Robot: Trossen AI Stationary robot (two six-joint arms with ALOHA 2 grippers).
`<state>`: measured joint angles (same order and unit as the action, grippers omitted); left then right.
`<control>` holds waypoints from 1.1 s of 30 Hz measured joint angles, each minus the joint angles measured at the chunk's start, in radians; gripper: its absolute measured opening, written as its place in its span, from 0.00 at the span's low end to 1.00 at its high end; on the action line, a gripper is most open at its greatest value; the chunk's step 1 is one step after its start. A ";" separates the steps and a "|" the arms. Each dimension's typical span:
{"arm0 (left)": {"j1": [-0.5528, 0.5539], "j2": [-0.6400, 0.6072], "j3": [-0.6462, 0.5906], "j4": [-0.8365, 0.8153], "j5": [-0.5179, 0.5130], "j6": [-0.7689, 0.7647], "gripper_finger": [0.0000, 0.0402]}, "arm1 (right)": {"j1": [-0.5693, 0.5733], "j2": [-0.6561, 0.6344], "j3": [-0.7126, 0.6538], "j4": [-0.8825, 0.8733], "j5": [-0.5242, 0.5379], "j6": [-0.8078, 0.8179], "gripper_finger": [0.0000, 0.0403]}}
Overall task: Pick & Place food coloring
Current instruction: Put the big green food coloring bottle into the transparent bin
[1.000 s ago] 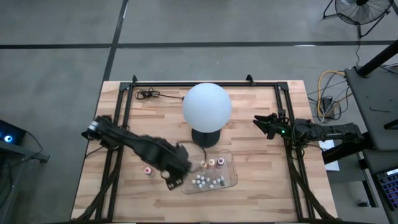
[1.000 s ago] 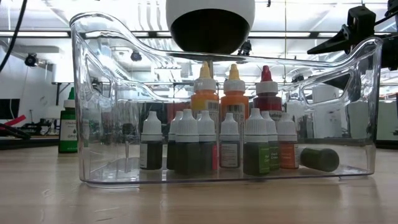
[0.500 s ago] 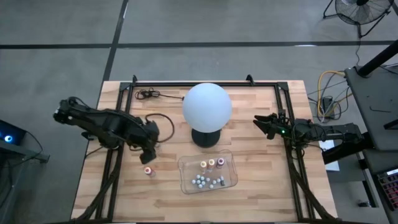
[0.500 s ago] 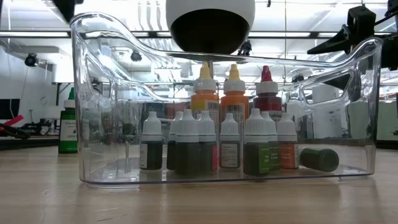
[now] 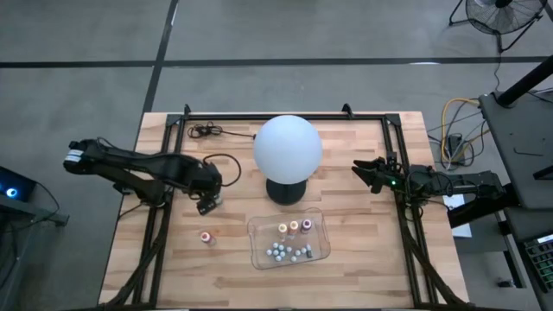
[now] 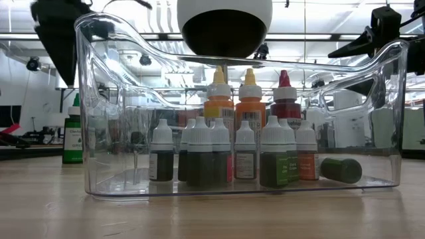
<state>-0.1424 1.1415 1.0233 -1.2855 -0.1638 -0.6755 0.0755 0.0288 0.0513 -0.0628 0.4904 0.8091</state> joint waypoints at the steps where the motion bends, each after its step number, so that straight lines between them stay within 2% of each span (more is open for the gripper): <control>1: 0.006 0.001 -0.020 0.035 0.000 0.005 0.78 | 0.000 0.000 0.000 0.000 0.000 0.000 0.75; 6: 0.018 0.003 -0.102 0.160 0.008 0.011 0.78 | 0.000 0.000 0.000 0.000 0.000 0.000 0.75; 14: 0.019 0.004 -0.182 0.232 0.009 0.008 0.78 | 0.000 0.000 0.000 0.000 0.000 0.000 0.75; 33: 0.019 0.092 -0.184 0.280 0.008 0.036 0.78 | 0.000 0.000 0.000 0.000 0.000 0.000 0.75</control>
<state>-0.1230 1.2335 0.8391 -1.0058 -0.1555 -0.6399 0.0757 0.0288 0.0513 -0.0628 0.4904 0.8093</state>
